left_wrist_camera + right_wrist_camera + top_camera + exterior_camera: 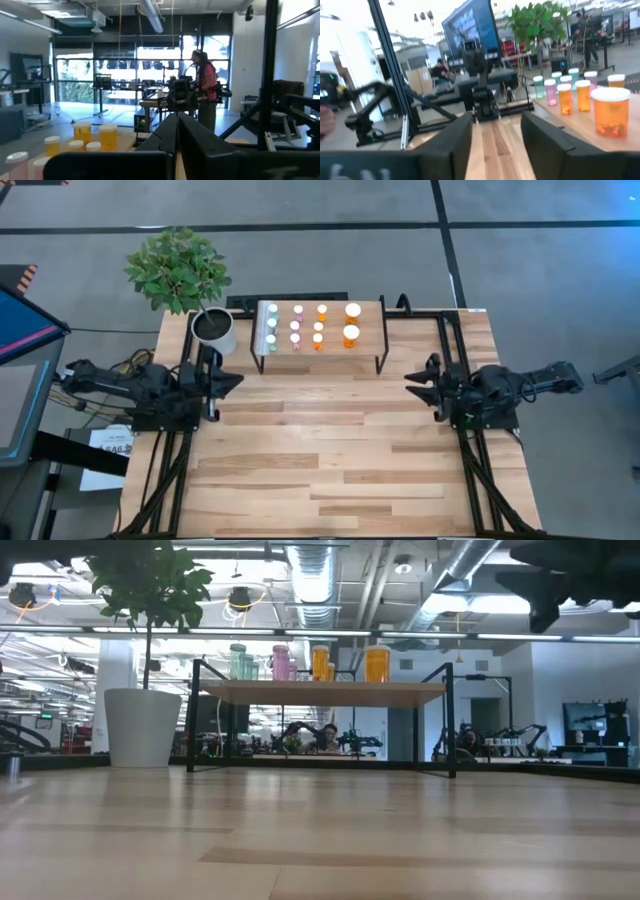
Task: Pick and place medicine bottles onto shelf by color
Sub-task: Return to Home Position
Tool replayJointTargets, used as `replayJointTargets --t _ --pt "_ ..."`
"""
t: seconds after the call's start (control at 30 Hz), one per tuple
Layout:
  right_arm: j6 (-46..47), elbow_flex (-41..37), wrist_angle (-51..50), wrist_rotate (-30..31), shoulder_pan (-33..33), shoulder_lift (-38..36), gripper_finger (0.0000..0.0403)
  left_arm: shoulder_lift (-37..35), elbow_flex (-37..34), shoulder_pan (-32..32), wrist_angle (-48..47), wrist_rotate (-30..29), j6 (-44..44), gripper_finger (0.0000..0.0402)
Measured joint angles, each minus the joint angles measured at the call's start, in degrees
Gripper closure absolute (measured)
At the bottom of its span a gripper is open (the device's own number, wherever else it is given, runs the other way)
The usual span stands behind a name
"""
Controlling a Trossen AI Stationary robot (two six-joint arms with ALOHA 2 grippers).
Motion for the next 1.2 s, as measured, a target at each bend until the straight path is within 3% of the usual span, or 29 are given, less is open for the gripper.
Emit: replayJointTargets --t 0.17,0.4,0.53,0.67,0.83,1.03,1.2 --pt "-1.13 -1.67 -0.42 0.02 -0.02 -7.18 0.0284 -5.64 -3.09 2.58 -1.72 4.02 0.20 0.0400" --pt "-6.19 -4.27 -1.60 -0.05 -0.02 -13.10 0.0392 -15.55 -6.62 5.65 -6.75 4.32 -1.41 0.0401" --pt "-7.28 -6.36 -1.50 -0.36 -0.02 -12.81 0.0388 -20.53 -10.65 5.82 -5.96 5.12 -3.25 0.0401" --pt "-7.03 -8.84 -2.30 -3.06 -0.02 -13.01 0.0394 -19.76 -13.81 5.88 -2.30 7.27 -4.17 0.0401" --pt "-5.80 -8.86 -6.98 -3.07 -0.02 -12.70 0.0392 -19.66 -13.86 5.91 -5.51 6.81 -6.61 0.0401" --pt "-2.77 -8.86 -10.21 1.60 -1.15 -12.10 0.0374 -19.66 -13.90 5.91 -7.89 6.34 -8.21 0.0401" --pt "-3.00 -8.88 -10.67 1.47 -1.66 -11.88 0.0368 -19.66 -13.92 5.91 -11.10 10.17 -2.78 0.0401"
